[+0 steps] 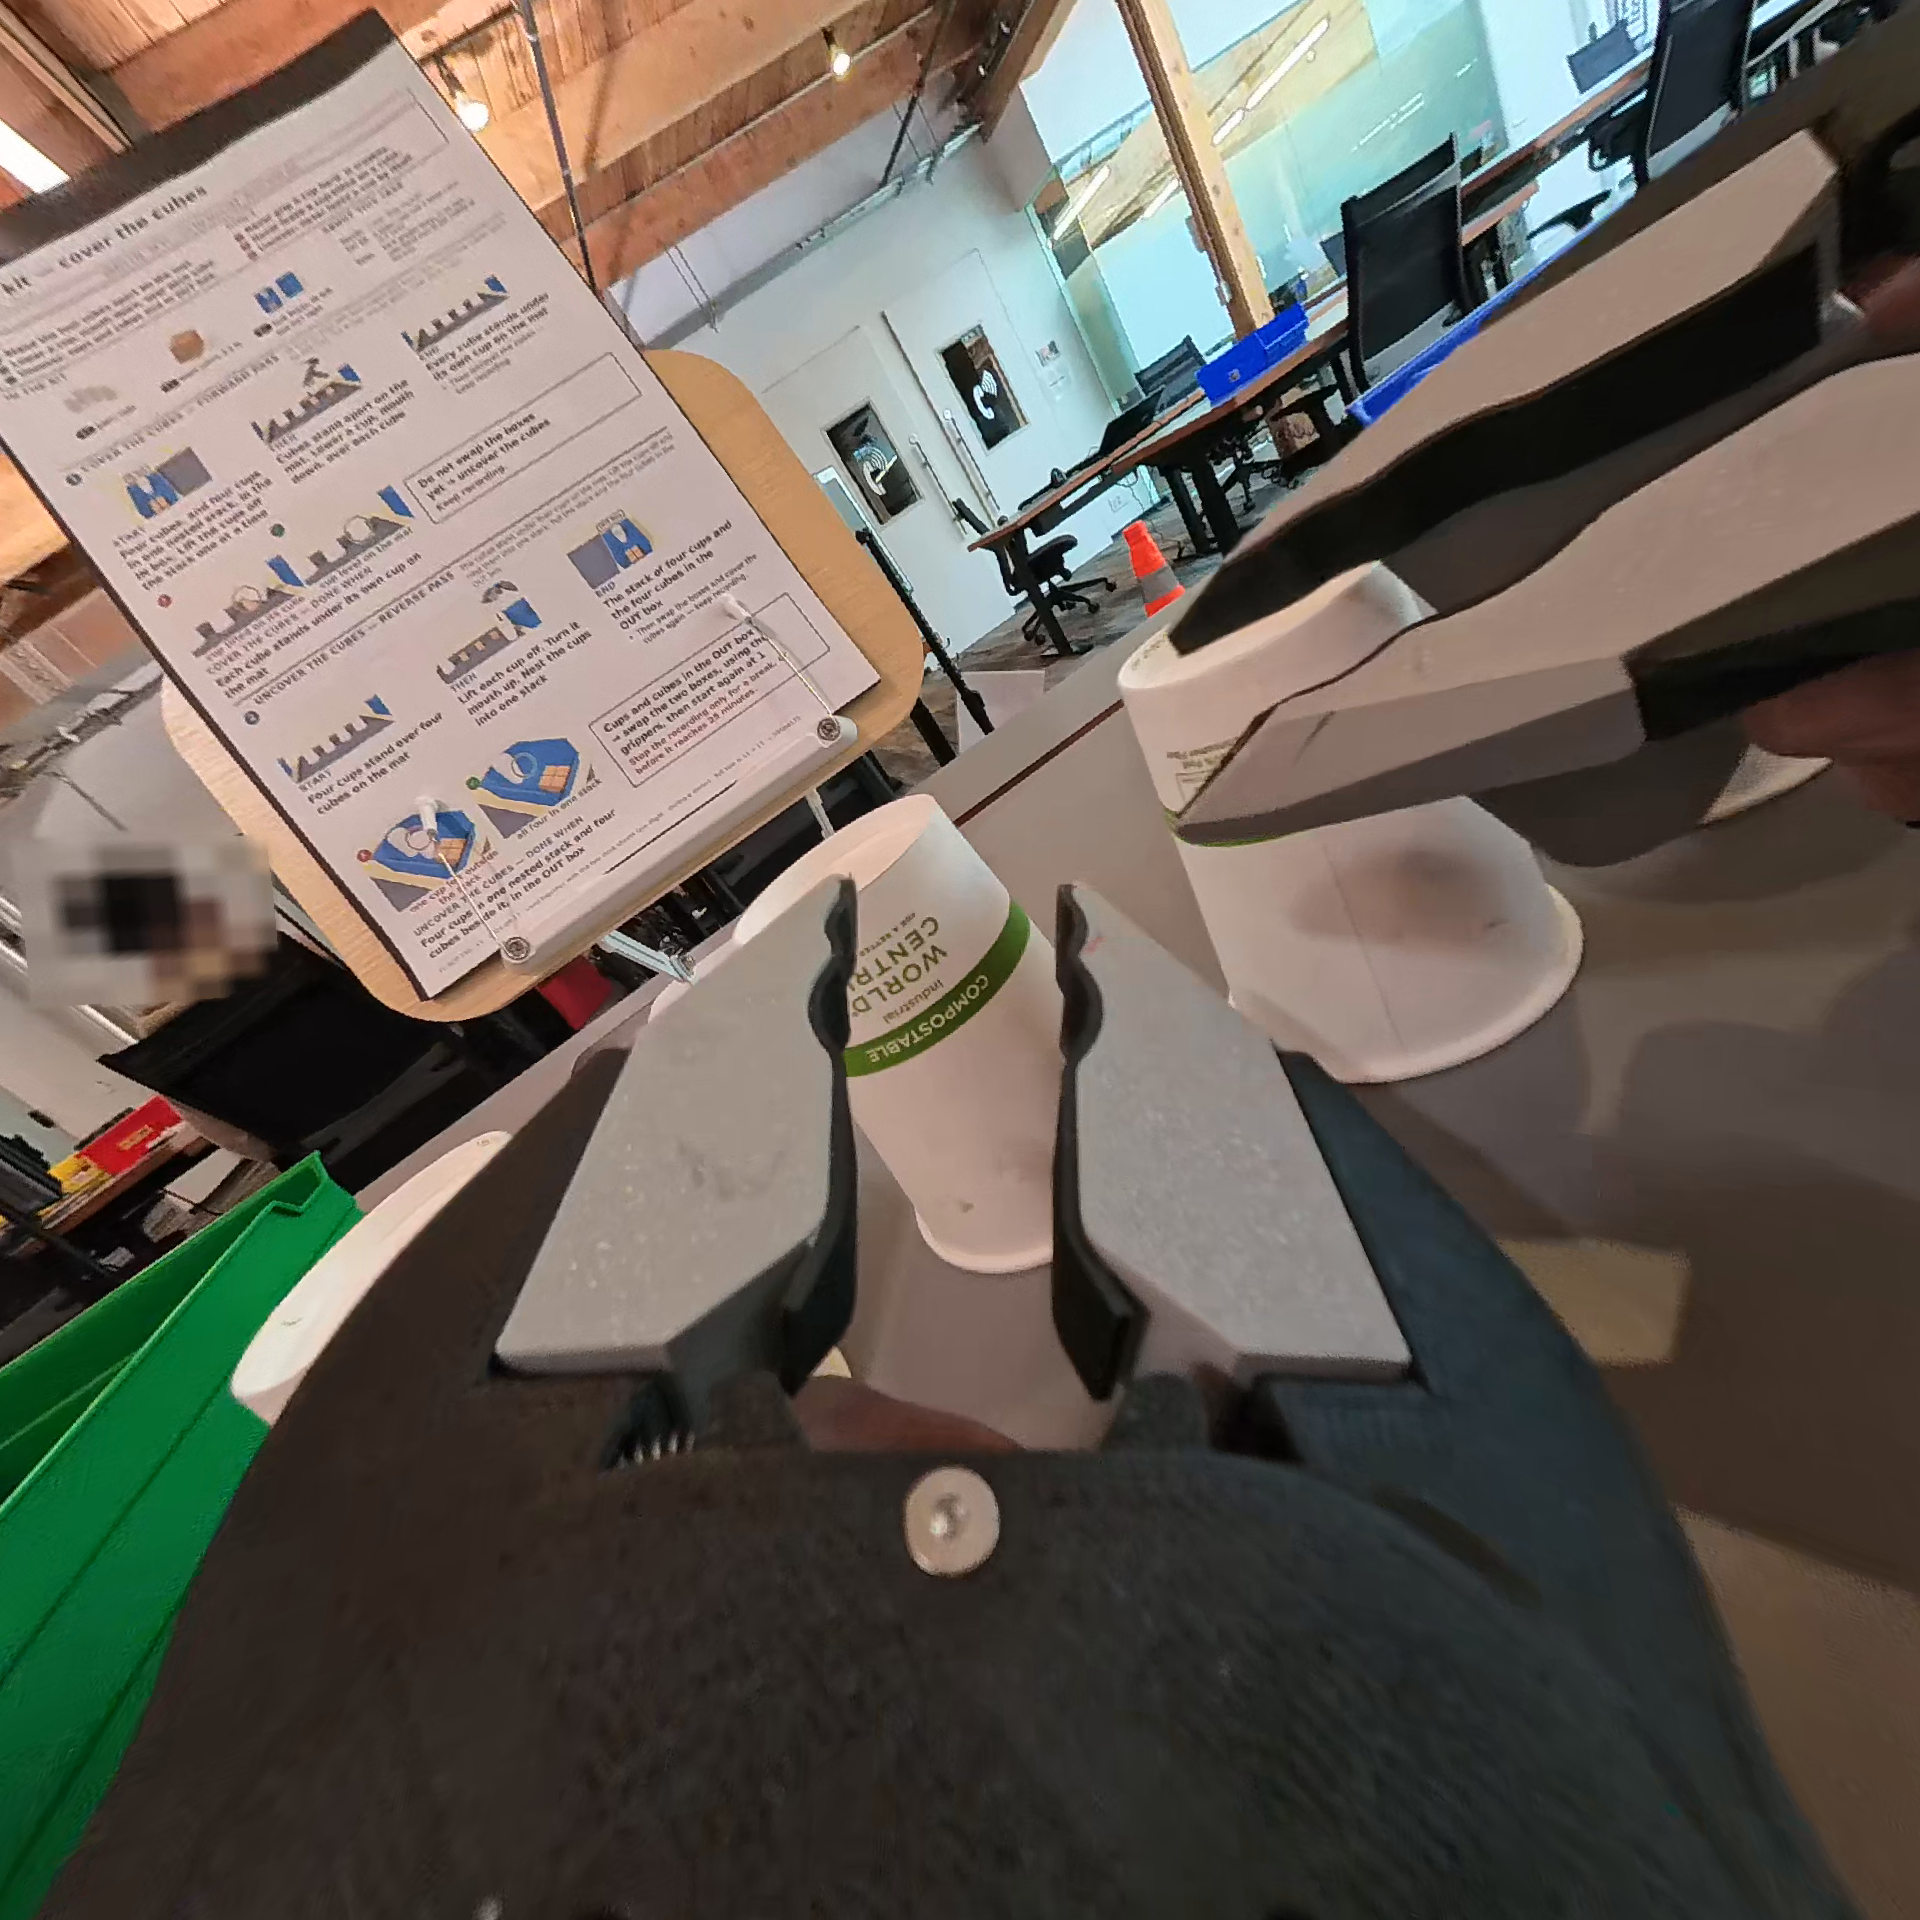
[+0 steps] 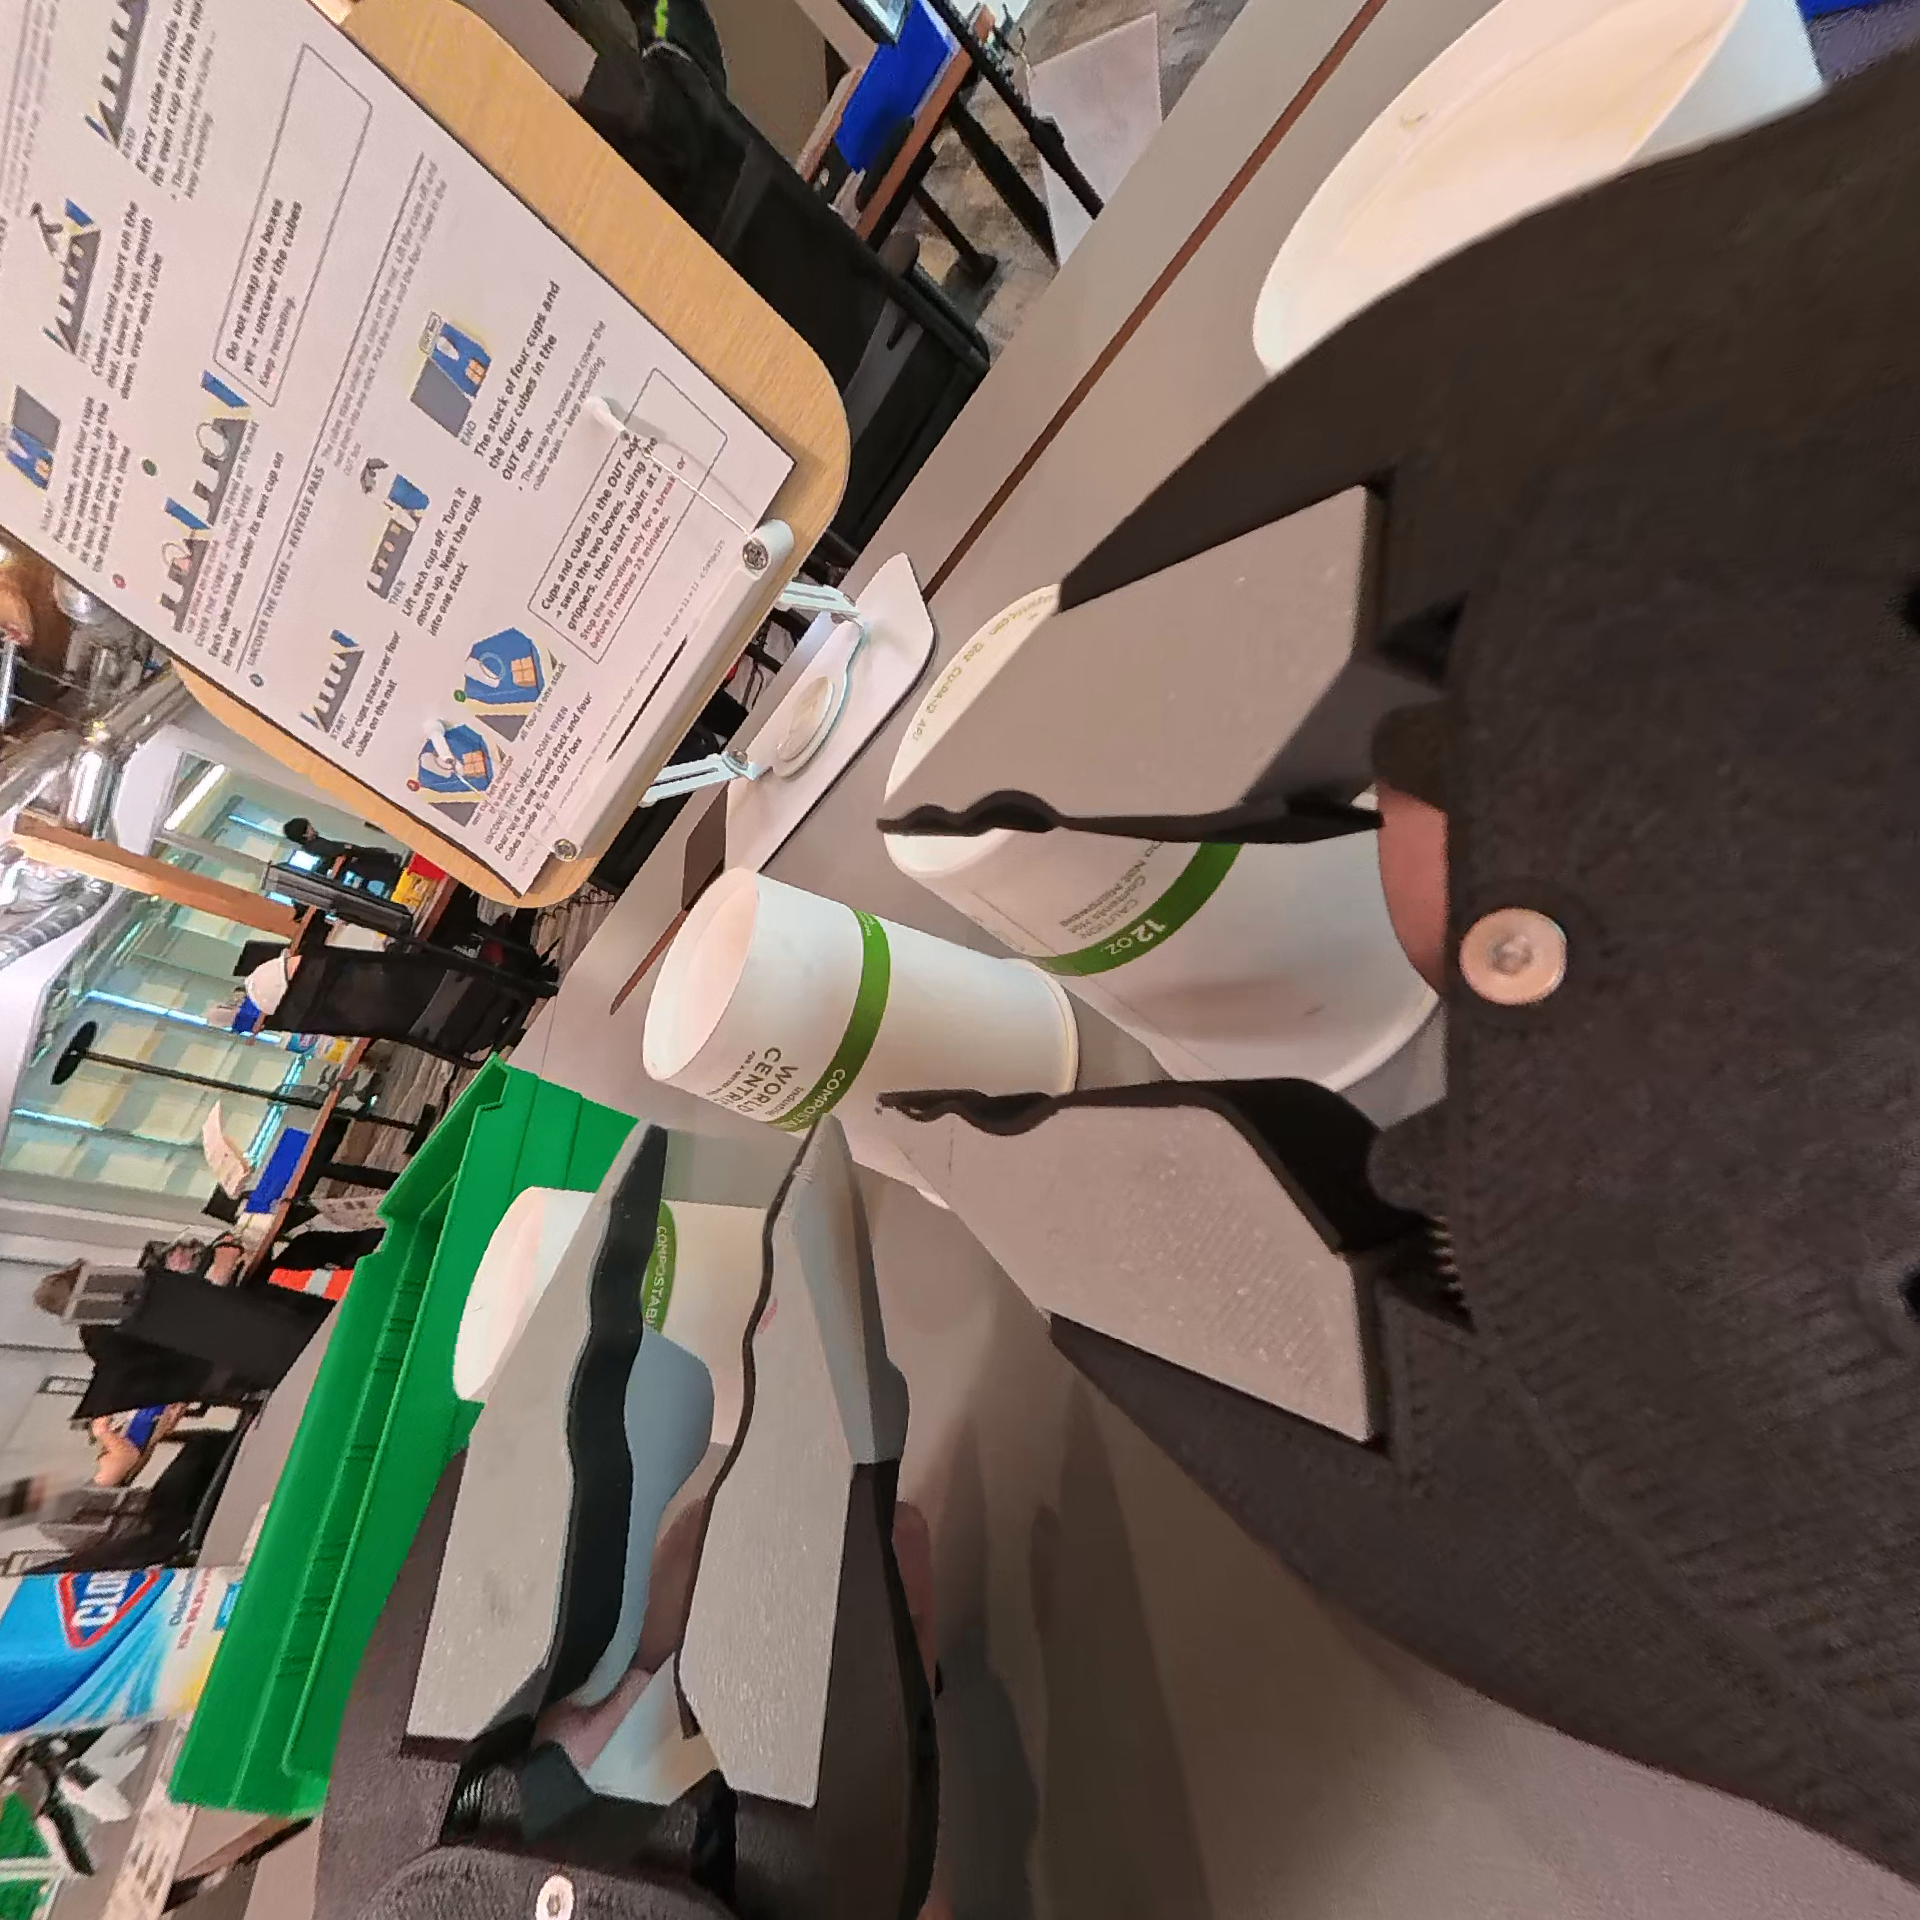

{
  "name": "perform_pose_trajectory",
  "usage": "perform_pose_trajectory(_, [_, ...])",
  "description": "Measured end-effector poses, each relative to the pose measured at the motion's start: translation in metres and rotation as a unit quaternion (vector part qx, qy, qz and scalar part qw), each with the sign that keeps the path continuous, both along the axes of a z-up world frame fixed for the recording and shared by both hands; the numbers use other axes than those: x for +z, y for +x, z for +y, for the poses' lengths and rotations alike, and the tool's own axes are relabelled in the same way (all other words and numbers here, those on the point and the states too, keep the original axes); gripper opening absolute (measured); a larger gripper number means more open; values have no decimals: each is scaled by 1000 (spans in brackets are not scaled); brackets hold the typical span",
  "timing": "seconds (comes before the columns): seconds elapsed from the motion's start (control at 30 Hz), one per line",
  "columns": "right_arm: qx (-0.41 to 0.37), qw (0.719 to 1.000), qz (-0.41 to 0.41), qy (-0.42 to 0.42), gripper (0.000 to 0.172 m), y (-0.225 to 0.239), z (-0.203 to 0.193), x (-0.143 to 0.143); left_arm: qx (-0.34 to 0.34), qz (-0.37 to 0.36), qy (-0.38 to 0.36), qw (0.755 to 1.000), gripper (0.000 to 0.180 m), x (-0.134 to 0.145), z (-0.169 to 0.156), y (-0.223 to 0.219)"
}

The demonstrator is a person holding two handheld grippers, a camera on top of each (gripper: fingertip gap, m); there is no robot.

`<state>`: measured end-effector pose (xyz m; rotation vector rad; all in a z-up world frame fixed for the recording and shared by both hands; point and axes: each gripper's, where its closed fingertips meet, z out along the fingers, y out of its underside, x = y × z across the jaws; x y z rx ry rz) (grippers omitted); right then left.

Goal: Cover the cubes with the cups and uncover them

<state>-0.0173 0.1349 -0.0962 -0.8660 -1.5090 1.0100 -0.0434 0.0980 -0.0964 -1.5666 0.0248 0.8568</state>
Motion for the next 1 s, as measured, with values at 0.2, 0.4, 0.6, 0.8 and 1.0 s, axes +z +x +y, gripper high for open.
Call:
perform_pose_trajectory(0.2, [6,1000,2,2,46,1,-4,0,3,-11,7,1000,37,1,-2,-3])
perform_pose_trajectory(0.4, [6,1000,4,-1,46,1,-4,1,0,-18,4,1000,36,0,-1,-3])
perform_pose_trajectory(0.6, [7,999,11,-33,46,2,0,7,4,-18,3,1000,36,-1,-2,-5])
perform_pose_trajectory(0.8, [9,998,11,-66,47,3,4,10,2,-23,4,1000,36,-2,-1,-5])
perform_pose_trajectory(1.0, [14,997,7,-72,47,3,3,9,-1,-33,12,999,36,0,-2,-5])
